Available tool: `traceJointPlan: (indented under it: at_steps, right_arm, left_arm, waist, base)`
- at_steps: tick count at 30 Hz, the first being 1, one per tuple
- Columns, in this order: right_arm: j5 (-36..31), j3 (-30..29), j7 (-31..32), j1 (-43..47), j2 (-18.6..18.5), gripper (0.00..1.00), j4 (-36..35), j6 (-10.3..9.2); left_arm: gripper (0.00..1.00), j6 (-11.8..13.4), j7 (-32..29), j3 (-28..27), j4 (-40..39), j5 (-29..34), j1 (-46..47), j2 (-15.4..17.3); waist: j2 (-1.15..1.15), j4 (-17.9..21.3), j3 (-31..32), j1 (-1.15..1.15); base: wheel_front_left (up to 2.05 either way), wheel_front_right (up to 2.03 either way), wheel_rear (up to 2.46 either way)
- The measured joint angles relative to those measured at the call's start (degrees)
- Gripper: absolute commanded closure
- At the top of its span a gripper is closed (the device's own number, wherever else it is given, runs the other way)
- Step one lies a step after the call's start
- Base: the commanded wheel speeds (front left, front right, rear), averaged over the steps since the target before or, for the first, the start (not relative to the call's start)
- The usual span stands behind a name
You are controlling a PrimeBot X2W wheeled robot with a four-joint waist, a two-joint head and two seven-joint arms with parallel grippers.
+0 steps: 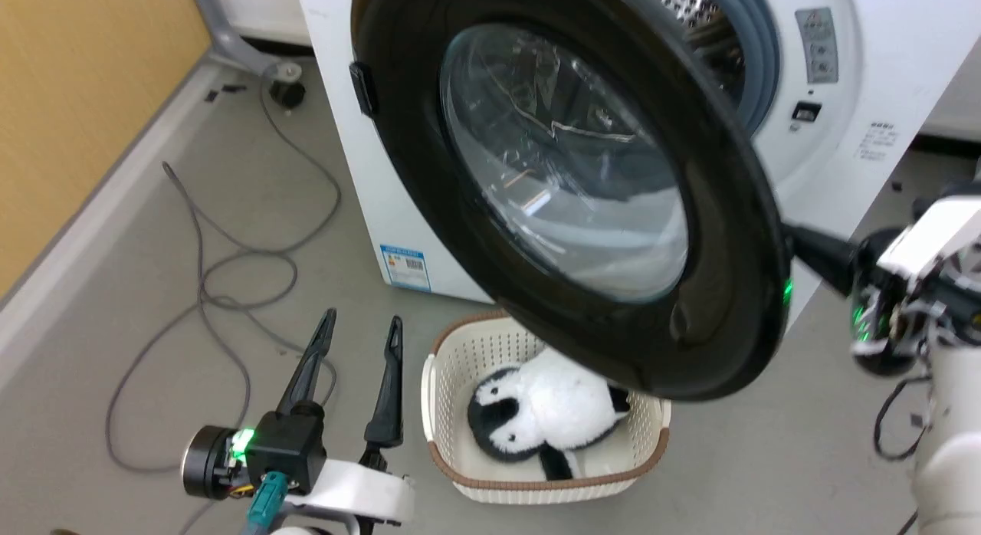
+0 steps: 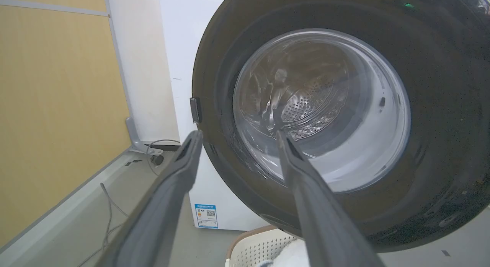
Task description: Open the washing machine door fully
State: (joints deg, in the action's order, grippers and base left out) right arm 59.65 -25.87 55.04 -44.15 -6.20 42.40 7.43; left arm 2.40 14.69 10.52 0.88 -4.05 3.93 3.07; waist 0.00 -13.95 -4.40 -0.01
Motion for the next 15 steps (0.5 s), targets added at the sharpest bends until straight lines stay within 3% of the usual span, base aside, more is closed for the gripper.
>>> traceJointPlan:
  at_steps: [10,15]
  right_arm:
    - [2.5,1.0,4.1,9.6,2.8,1.00,-6.5,0.00]
    - [9.4,6.2,4.1,12.7,2.8,1.00,-7.9,0.00]
  left_arm:
    - [0.00,-1.3,0.0,-1.6,0.4,0.4,-2.7,0.3]
    - [0.00,-1.6,0.0,-2.2,0.9,0.5,-3.5,0.4]
  waist:
    - [0.00,-0.9,4.1,0.00]
    - [0.00,-1.7,5.3,0.00]
  base:
    - [0.00,0.00,0.00]
    - [0.00,0.00,0.00]
